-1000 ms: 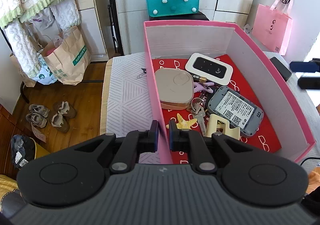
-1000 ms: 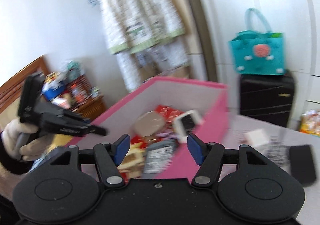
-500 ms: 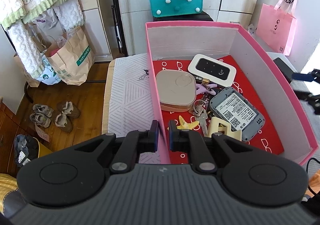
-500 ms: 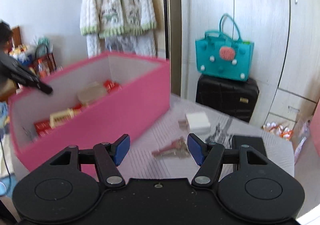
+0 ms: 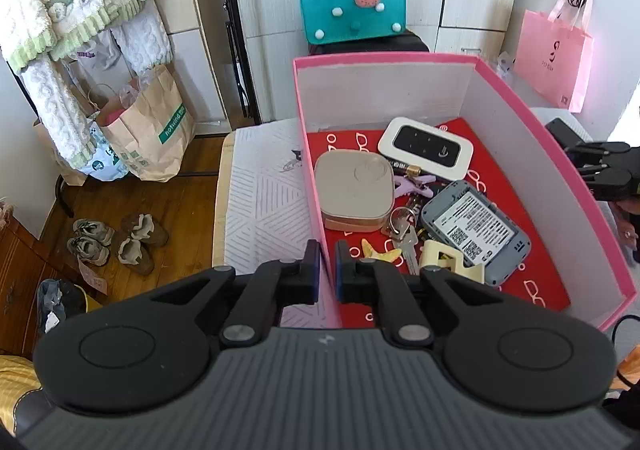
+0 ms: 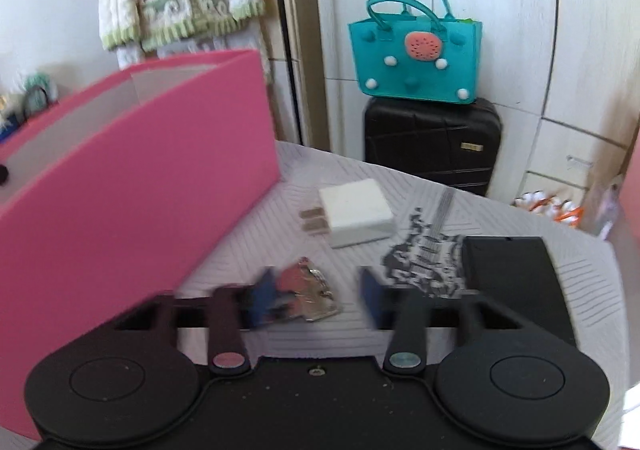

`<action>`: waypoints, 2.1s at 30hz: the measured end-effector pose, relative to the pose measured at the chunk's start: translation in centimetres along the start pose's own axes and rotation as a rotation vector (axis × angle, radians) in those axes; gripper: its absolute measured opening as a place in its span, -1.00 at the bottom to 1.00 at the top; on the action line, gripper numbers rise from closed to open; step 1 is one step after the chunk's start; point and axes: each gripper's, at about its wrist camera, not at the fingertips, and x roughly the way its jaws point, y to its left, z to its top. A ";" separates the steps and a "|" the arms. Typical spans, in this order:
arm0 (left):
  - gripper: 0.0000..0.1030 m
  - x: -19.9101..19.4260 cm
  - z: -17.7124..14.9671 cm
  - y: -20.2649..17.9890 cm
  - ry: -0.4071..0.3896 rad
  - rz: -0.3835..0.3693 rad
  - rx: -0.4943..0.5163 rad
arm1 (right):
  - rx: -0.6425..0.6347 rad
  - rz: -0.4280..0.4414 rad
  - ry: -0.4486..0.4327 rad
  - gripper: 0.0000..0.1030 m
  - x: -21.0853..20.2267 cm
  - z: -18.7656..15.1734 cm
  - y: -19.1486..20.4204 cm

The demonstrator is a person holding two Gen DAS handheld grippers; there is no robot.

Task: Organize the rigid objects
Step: 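Move the right tool to the silver keys and grasp them, then carry the keys into the box and release them, then move the right tool to the black power bank and grasp it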

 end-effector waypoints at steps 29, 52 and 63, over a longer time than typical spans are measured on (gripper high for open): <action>-0.87 0.0 0.4 0.1 0.041 -0.027 0.021 | -0.060 0.240 -0.244 -0.92 -12.6 8.0 8.0; -0.86 0.0 0.3 0.5 0.034 -0.044 0.001 | -0.006 0.248 -0.148 -0.74 -8.9 5.5 9.3; -0.86 -0.1 -0.1 0.3 0.013 -0.038 -0.008 | 0.104 -0.048 -0.058 -0.40 -12.4 1.5 -2.2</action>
